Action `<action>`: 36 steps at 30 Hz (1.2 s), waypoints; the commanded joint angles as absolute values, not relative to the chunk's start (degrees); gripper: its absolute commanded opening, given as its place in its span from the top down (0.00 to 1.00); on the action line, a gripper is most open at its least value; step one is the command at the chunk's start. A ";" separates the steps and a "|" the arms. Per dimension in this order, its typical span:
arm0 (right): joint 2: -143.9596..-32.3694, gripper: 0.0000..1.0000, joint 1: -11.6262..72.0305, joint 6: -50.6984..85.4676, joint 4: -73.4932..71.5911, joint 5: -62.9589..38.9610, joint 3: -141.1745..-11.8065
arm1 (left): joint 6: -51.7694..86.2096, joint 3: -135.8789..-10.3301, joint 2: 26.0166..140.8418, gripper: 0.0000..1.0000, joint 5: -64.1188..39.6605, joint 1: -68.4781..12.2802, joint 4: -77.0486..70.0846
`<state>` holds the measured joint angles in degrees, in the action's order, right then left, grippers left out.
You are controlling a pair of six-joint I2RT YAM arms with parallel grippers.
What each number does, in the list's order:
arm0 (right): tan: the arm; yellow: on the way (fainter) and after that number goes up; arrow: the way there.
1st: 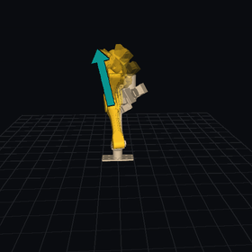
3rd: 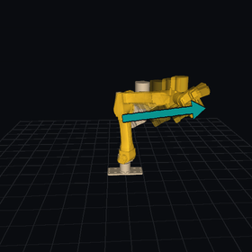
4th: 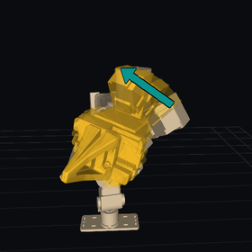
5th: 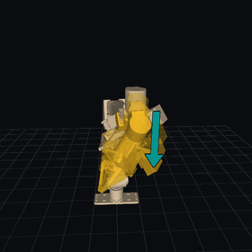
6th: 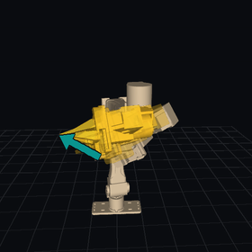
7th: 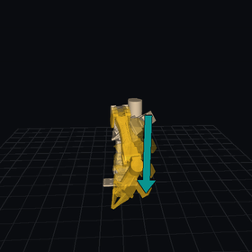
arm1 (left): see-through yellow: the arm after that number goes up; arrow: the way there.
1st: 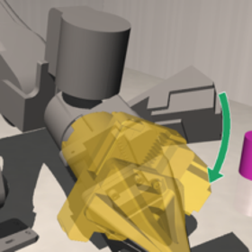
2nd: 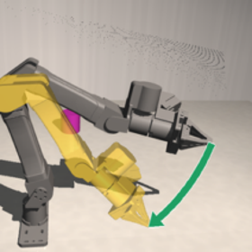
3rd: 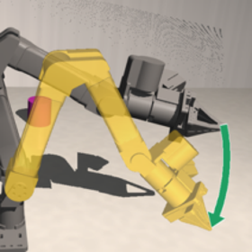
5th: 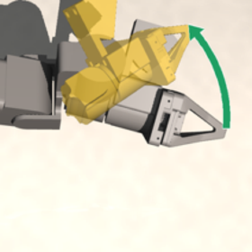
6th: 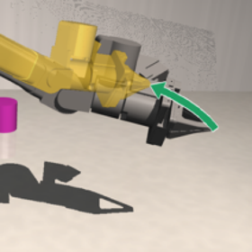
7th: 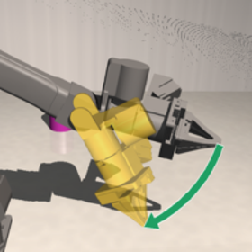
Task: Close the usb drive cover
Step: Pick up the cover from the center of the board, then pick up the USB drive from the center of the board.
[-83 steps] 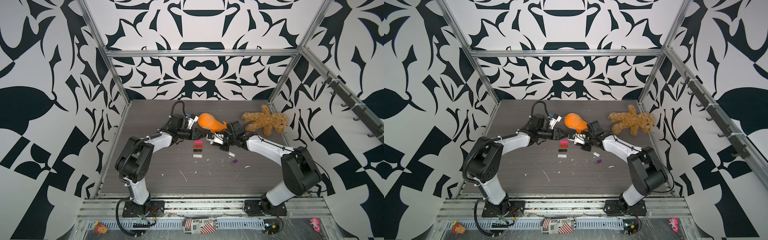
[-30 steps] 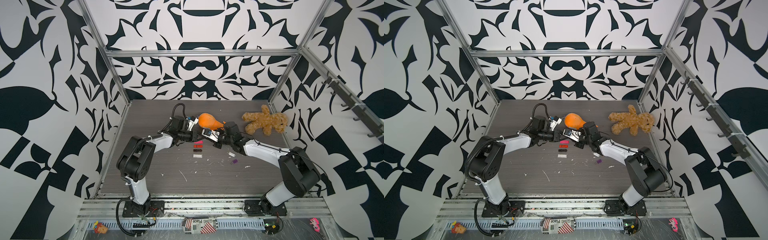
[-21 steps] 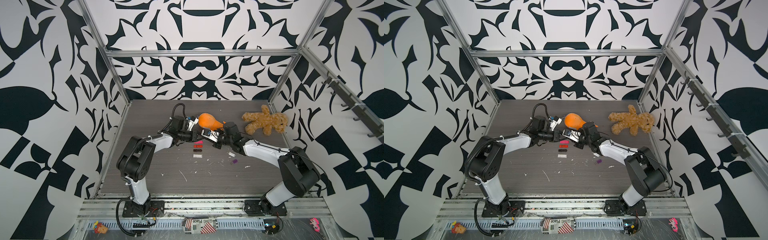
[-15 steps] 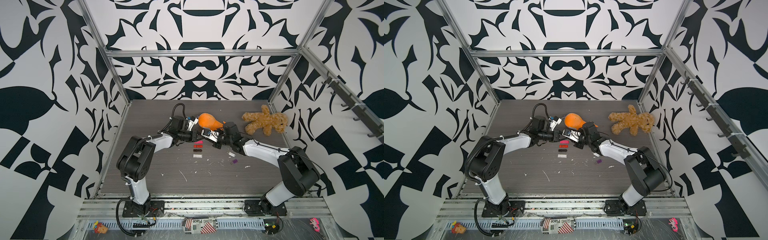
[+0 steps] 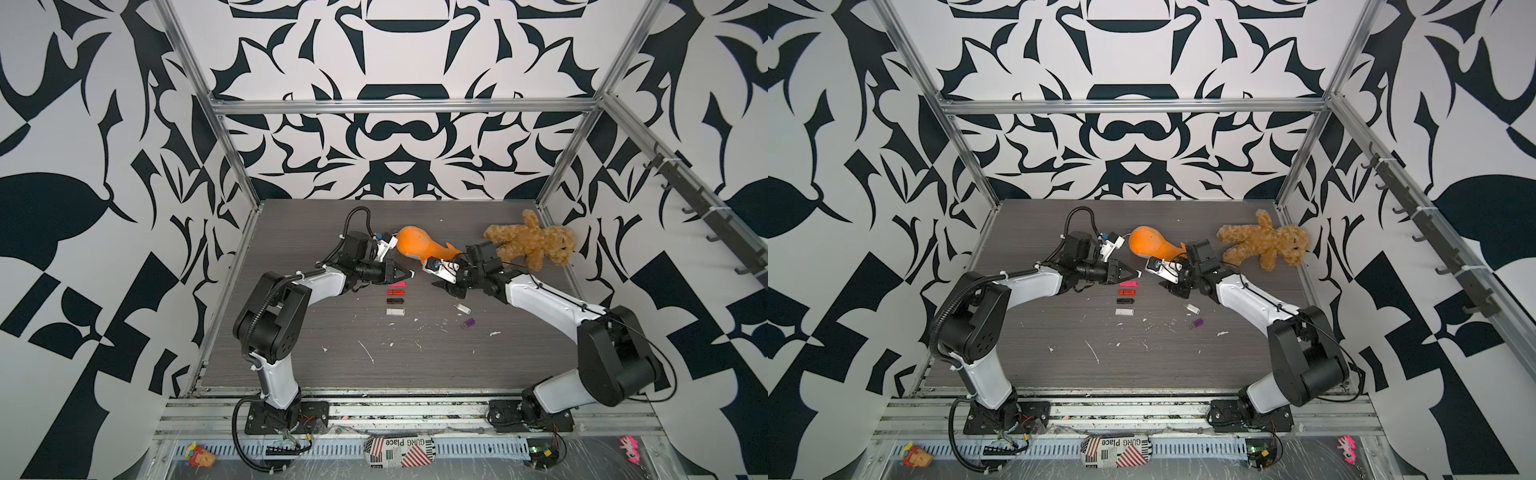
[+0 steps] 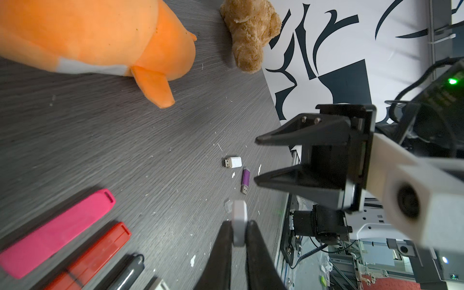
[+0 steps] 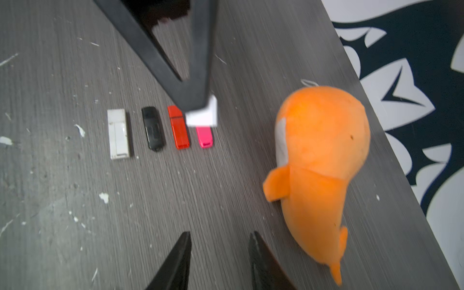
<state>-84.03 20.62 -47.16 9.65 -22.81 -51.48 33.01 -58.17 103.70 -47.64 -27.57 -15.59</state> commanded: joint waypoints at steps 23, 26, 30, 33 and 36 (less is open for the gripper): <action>-93.39 0.57 15.35 -45.91 29.38 -14.46 -53.53 | 31.74 -60.66 105.45 0.86 -46.23 -27.25 -14.69; -93.93 0.57 15.12 -45.62 28.92 -13.73 -53.74 | 31.73 -60.90 105.72 0.86 -46.16 -27.25 -14.76; -95.02 0.58 14.86 -45.66 28.86 -13.05 -54.06 | 31.82 -61.20 105.99 0.86 -46.06 -27.25 -14.71; -96.01 0.62 14.86 -46.05 29.43 -12.40 -54.41 | 31.82 -61.52 106.17 0.86 -46.01 -27.25 -14.59; -96.77 0.66 14.77 -46.49 29.94 -12.37 -54.64 | 31.82 -61.52 106.17 0.86 -45.99 -27.25 -14.56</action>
<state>-96.20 15.07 -46.35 28.01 -13.19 -53.30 32.56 -60.01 105.51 -46.22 -27.38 -15.11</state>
